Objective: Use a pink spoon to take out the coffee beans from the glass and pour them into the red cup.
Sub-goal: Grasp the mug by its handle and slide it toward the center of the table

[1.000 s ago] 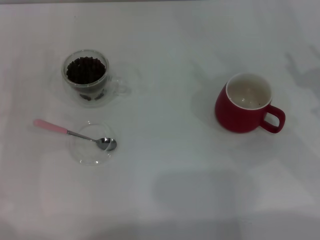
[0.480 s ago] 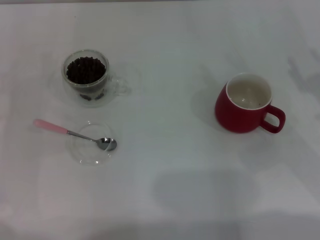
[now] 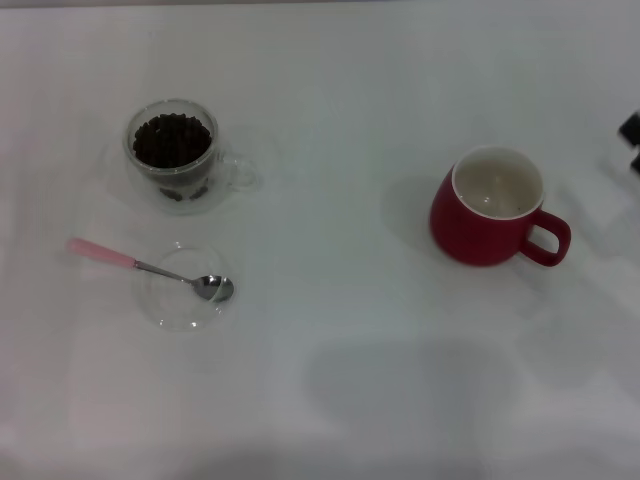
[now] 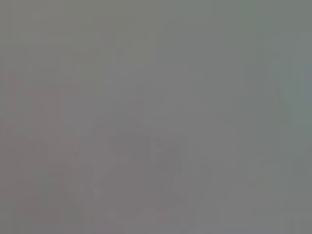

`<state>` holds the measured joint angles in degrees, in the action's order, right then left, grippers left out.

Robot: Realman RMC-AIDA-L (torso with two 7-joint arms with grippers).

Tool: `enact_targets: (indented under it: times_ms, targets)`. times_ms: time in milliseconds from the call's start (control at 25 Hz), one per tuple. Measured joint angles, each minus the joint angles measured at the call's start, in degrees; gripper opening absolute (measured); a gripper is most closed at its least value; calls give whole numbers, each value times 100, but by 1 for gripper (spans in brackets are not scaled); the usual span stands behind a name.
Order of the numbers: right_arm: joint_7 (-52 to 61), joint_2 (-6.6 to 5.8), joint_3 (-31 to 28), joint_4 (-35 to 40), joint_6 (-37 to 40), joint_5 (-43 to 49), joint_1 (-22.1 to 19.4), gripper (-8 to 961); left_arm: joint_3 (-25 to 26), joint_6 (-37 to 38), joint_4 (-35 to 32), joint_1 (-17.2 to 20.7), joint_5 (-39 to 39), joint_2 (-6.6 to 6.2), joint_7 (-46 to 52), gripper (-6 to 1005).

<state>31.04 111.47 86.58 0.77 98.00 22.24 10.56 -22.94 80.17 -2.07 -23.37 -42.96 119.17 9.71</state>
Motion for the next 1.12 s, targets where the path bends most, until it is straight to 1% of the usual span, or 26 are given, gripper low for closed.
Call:
enact_targets:
  times_ms: [200,400,680,1120]
  targets:
    - [-371,67,175,-144,-73,219,-130,706,0,34,38,51,-3,0,39,847]
    - [-512,141,242,-216,-428,445,-160,706,0,46,94,103,-3,1,41,847]
    - [-934,345,289,-208,-997,523,-166,705,0,368,146,218,-2,9,48,847]
    - [-1062,372,226,-86,-1896,471,-87,705,0,488,137,232,10,-9,56,847]
